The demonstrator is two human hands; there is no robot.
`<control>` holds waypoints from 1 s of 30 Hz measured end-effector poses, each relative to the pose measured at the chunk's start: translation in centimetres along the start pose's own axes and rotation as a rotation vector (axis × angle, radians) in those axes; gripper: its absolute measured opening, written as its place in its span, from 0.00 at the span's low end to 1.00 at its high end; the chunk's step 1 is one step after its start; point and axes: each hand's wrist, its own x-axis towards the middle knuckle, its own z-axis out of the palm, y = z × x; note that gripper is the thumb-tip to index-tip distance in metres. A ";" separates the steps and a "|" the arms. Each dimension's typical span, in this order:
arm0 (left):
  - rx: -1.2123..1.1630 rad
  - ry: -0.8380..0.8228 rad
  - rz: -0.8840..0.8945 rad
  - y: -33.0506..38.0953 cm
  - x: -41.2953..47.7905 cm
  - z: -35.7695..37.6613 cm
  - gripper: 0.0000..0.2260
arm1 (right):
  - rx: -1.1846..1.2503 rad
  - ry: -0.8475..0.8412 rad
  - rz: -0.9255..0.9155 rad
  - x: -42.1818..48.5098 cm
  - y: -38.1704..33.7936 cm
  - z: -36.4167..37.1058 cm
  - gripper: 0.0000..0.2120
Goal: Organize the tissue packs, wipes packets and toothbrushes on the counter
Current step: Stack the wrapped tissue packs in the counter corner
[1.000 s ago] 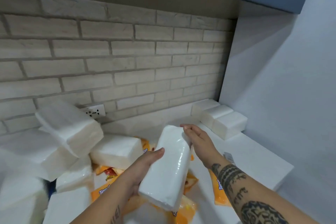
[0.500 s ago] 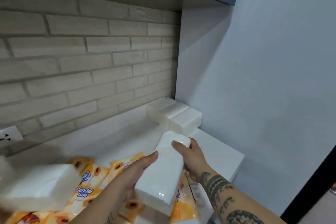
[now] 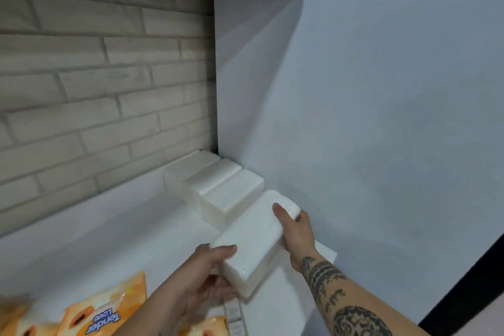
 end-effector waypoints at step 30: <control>-0.103 0.375 -0.049 -1.8 16.3 0.9 0.20 | -0.337 0.153 0.124 14.7 3.7 2.3 0.45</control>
